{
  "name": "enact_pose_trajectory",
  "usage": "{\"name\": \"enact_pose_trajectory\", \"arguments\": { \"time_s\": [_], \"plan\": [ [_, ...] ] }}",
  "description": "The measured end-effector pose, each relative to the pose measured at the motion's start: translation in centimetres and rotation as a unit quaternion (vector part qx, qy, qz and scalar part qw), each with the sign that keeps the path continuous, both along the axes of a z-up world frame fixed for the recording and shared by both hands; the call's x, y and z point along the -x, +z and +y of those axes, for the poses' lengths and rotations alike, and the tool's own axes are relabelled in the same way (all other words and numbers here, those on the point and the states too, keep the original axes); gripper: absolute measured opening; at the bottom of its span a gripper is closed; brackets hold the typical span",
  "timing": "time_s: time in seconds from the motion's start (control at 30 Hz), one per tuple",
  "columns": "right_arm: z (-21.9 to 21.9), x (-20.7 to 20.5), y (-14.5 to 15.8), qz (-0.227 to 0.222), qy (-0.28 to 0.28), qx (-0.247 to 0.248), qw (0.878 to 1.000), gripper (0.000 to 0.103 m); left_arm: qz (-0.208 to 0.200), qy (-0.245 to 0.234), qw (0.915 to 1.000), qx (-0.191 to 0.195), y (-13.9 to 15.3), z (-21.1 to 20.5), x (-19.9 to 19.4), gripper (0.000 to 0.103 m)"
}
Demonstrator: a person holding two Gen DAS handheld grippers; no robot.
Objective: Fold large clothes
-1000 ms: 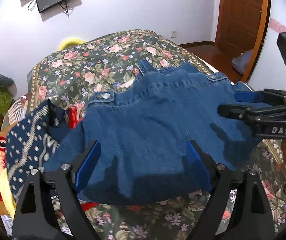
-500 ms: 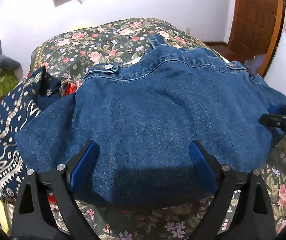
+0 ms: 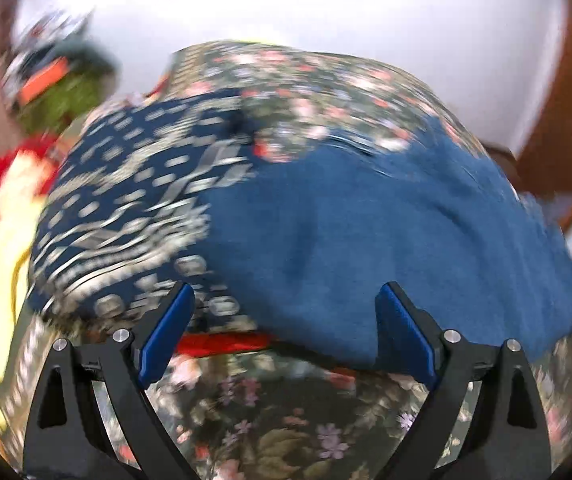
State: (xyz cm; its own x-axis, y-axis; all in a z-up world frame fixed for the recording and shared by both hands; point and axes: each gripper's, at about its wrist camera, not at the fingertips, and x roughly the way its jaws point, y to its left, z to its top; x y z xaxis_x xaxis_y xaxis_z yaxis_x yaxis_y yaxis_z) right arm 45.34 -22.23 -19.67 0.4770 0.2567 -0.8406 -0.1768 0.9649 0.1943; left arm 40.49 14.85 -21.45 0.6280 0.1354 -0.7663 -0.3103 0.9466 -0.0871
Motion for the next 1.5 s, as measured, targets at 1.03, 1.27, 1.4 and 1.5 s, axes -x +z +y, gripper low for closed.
{"name": "enact_pose_trajectory", "arguments": {
  "time_s": [1.03, 1.27, 1.4, 1.5],
  "plan": [
    [2.8, 0.4, -0.5, -0.005, 0.017, 0.043, 0.999, 0.085, 0.023, -0.031, 0.9339, 0.355, -6.6, 0.5, -4.9, 0.080],
    [3.0, 0.3, -0.4, -0.001, 0.018, 0.045, 0.999, 0.087, 0.007, 0.001, 0.9422, 0.335, -6.1, -0.1, -6.8, 0.079],
    [3.0, 0.5, 0.0, 0.006, 0.020, 0.035, 0.999, 0.087, -0.004, -0.001, 0.9560, 0.293, -4.2, -0.6, -6.2, 0.054],
    [3.3, 0.8, 0.5, 0.008, 0.027, 0.032, 0.999, 0.087, -0.020, -0.009, 0.9602, 0.279, -1.8, -1.1, -5.7, 0.041]
  ]
}}
